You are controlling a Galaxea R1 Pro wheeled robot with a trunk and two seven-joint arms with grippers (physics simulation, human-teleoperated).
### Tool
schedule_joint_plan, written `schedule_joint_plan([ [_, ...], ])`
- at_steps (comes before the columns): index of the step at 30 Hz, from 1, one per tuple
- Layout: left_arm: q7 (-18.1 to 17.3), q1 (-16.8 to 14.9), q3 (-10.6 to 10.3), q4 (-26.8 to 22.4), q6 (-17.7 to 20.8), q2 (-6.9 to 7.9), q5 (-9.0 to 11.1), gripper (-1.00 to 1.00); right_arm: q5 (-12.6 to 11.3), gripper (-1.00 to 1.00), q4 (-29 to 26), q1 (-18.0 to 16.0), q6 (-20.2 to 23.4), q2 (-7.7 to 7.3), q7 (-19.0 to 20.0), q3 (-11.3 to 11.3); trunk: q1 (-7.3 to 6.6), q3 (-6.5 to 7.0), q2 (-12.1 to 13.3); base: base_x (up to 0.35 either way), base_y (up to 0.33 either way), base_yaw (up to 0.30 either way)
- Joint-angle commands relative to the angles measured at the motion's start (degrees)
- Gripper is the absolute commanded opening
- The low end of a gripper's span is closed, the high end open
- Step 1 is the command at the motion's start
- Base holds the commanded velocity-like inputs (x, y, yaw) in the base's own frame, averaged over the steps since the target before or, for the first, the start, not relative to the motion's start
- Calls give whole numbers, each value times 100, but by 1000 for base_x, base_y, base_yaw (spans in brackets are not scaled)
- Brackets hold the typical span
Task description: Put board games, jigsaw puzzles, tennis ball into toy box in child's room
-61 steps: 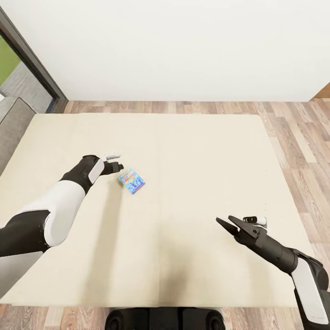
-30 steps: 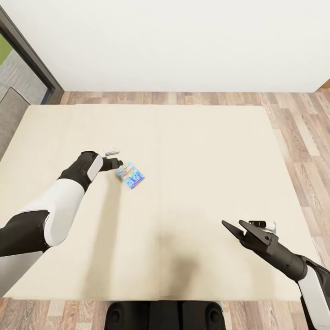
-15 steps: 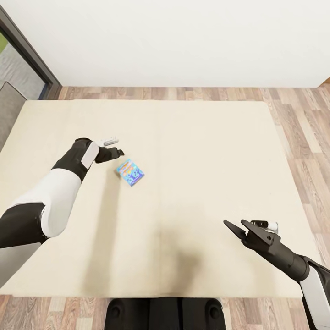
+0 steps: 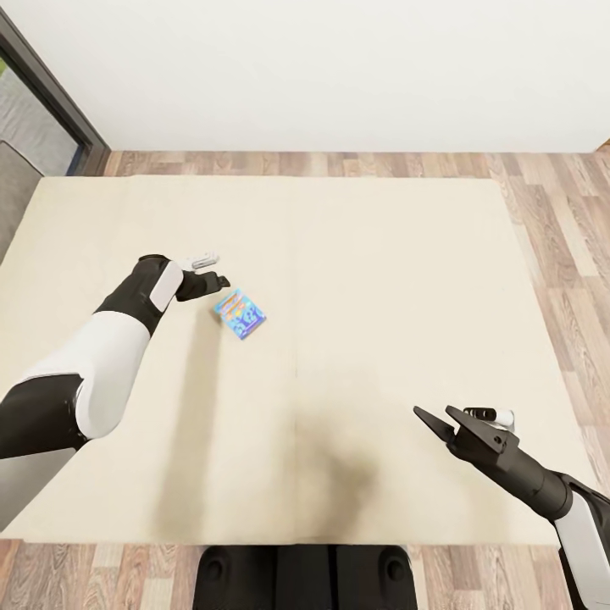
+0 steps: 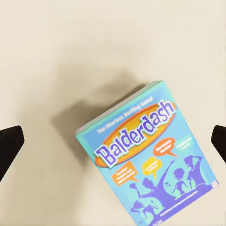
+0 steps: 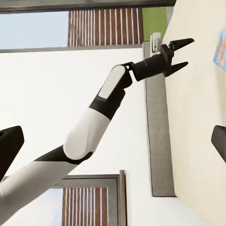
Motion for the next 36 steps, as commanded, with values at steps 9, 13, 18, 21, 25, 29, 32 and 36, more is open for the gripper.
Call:
schedule_joint_plan([
  [9, 42, -1, -4, -7, 21, -7, 55, 100, 2, 100, 0, -2, 24, 5, 17, -1, 1, -87, -4, 0, 0, 0],
  [13, 42, -1, -17, -7, 12, -13, 55, 100, 2, 100, 0, -2, 24, 6, 16, -1, 1, -125, -4, 0, 0, 0],
  [18, 42, -1, -13, -7, 2, -14, 55, 100, 2, 100, 0, -2, 24, 7, 16, -1, 1, -172, -4, 0, 0, 0],
  [21, 42, -1, -3, -7, 1, -11, 55, 100, 2, 100, 0, -2, 24, 7, 15, -1, 1, -200, -4, 0, 0, 0],
  [25, 37, -1, 9, -7, 14, -2, 59, 100, 2, 100, 0, -2, 24, 11, 15, -1, 1, -237, -4, 0, 0, 0],
  [29, 30, -1, 17, -7, 27, 7, 67, 100, 2, 100, 0, -2, 24, 14, 15, -1, 1, -274, -4, 0, 0, 0],
  [32, 27, -7, 20, -12, 39, 10, 70, 100, 2, 100, 0, -2, 24, 15, 15, -1, 1, -302, -4, 0, 0, 0],
  [36, 28, -55, 17, -15, 59, 16, 77, 100, 2, 100, 0, -2, 24, 21, 15, -1, 1, -340, -4, 0, 0, 0],
])
